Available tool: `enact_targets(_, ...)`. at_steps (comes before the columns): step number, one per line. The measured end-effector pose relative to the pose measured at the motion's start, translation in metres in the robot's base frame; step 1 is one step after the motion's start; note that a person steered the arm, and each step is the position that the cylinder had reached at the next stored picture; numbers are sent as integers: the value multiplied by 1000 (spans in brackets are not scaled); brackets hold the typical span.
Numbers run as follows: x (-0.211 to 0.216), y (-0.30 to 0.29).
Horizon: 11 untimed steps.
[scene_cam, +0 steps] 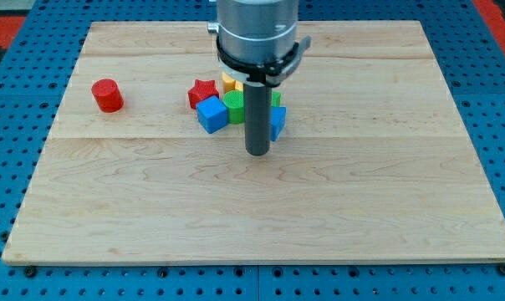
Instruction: Align the blue blocks and red star in a diagonal line
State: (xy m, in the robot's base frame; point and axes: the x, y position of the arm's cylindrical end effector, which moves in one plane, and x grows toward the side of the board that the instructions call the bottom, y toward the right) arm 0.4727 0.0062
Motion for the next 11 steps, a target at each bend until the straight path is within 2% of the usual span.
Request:
enact_targets(3, 18, 16)
enact_targets(5, 8, -9)
enact_targets(6, 1, 48)
enact_targets(7, -34, 100)
enact_targets(9, -56, -18)
enact_targets(10, -63, -47)
enact_targets(11, -68, -40)
